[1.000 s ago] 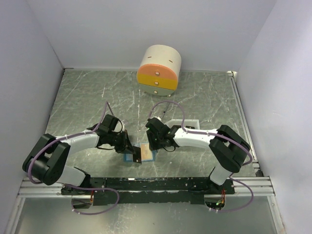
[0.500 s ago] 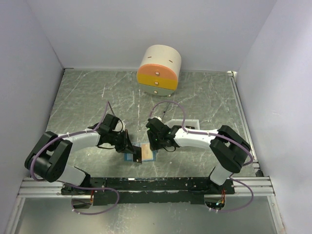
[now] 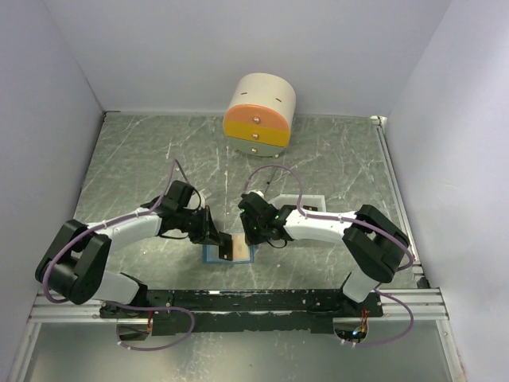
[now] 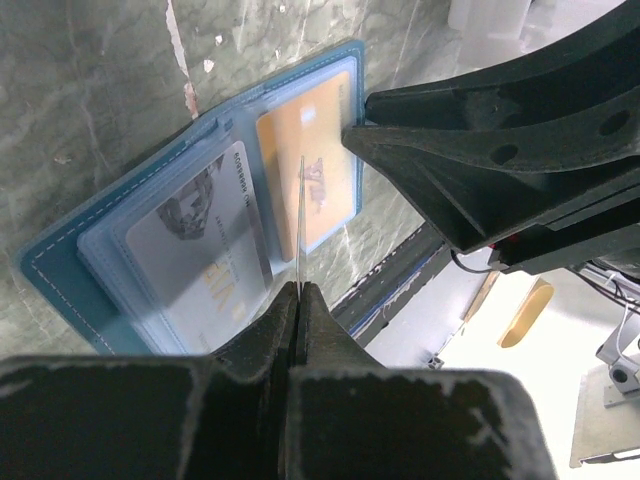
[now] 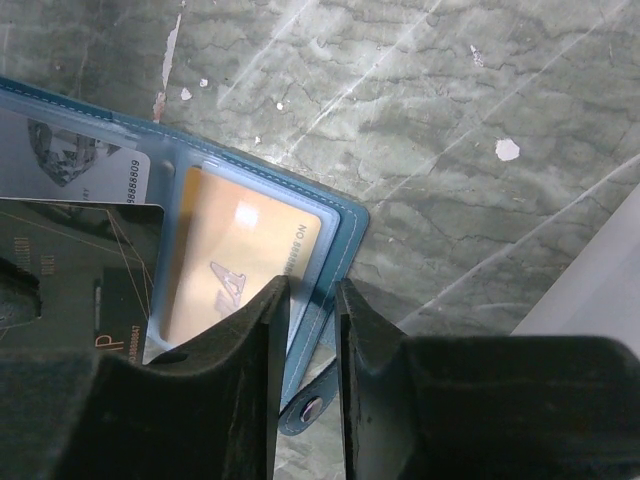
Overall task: Put the credit cards into the card holder
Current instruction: Insert the credit card into the card holder.
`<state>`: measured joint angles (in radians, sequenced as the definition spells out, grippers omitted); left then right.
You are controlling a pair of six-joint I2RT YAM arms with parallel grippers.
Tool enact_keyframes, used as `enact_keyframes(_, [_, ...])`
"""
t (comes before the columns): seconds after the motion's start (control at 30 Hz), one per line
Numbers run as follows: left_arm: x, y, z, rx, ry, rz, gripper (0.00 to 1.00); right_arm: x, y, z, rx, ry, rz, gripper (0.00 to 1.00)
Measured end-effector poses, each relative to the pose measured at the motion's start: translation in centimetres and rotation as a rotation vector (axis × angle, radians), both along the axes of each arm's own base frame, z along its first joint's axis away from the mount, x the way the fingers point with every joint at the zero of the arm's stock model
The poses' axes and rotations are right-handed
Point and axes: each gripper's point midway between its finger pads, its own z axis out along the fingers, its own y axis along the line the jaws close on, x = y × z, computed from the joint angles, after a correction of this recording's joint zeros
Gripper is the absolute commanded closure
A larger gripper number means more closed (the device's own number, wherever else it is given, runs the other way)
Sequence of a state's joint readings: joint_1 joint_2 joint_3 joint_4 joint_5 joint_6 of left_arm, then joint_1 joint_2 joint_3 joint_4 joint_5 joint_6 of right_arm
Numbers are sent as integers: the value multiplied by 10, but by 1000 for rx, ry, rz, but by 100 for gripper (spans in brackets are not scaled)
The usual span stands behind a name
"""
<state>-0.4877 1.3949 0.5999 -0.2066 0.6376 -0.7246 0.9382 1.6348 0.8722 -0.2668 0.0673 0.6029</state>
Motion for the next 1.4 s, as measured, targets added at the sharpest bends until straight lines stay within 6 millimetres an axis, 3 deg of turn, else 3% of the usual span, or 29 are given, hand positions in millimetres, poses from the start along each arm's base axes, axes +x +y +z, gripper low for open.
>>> enact_keyframes(0.43, [-5,2,-21,31,68,-16,93,0,0,1,-1,-5,4,77])
enact_keyframes(1.4, [2,2,-31,42,37,9,93,-4,-2,0,21,-12,-1,78])
